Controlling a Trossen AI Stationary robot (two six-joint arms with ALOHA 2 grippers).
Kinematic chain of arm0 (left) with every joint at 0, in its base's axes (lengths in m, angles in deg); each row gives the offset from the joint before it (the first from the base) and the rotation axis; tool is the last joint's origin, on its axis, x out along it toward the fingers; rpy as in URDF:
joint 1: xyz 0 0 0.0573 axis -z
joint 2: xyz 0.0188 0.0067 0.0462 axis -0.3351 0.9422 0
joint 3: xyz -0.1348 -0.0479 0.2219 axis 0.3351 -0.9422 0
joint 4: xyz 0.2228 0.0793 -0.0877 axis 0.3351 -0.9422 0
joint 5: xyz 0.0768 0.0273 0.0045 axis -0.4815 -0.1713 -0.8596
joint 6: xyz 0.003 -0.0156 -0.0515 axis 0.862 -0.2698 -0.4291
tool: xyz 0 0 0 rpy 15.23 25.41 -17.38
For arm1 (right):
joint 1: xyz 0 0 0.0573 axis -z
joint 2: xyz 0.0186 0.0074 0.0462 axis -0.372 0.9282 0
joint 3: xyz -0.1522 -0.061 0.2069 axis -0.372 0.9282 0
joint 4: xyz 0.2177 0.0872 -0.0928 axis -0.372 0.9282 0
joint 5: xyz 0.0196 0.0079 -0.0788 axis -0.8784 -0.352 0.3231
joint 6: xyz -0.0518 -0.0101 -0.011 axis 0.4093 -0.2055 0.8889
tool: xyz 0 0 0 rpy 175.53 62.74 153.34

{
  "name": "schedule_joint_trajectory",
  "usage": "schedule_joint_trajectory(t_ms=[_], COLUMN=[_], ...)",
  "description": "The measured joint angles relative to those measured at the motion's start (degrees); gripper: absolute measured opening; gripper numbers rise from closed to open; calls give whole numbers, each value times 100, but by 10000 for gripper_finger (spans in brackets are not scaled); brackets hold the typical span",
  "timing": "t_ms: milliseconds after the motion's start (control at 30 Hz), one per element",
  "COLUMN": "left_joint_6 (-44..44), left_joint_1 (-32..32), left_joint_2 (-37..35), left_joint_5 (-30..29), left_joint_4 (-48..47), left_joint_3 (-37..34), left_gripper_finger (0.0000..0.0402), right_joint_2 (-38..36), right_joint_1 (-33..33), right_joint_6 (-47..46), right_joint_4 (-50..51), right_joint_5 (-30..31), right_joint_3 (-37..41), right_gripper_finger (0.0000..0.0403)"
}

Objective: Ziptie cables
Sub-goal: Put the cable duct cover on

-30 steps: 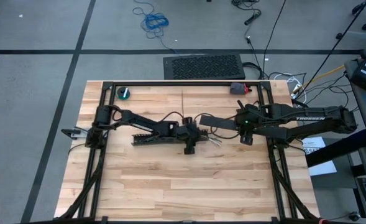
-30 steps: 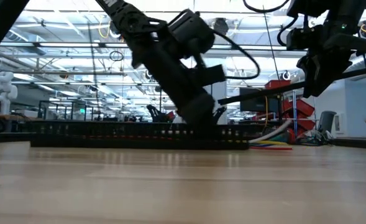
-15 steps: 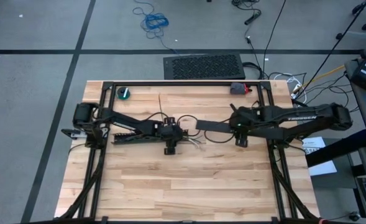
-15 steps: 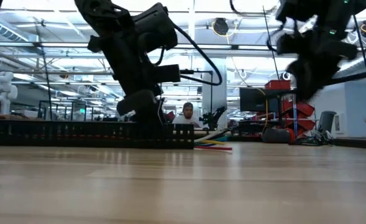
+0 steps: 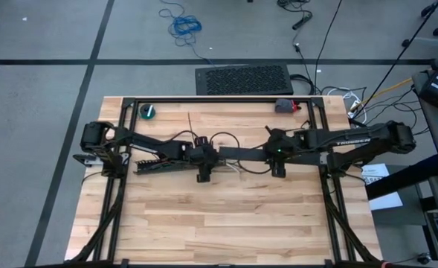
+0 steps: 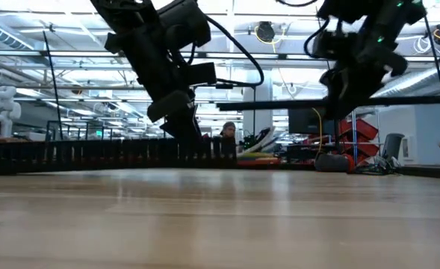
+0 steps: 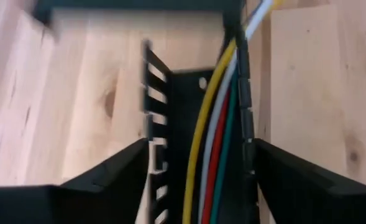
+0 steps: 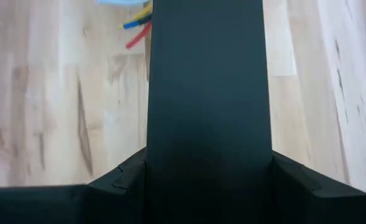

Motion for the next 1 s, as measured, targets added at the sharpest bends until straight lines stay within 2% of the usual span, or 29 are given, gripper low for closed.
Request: schedule_joint_trajectory(t_ms=[133,267,433,633,867,1000], left_joint_6=[-3,-4,8,152,-59,-163], left_joint_1=[0,4,-35,-82,-81,-72], left_joint_2=[19,65,88,664,773,741], left_joint_5=[-10,-12,84,145,39,-1], left_joint_4=[77,103,691,1222,1049,806], left_joint_3=[2,1,2,8,9,13], left_gripper_finger=[296,299,299,299,297,280], right_joint_2=[418,657,692,694,692,692], right_joint_1=[5,23,92,162,168,166], right_joint_6=[243,338,515,596,593,577], right_joint_4=[-260,-292,-400,-386,-386,-235], right_joint_5=[10,14,15,2,27,26], right_joint_3=[0,0,0,0,0,0], right_gripper_finger=[211,211,211,211,211,211])
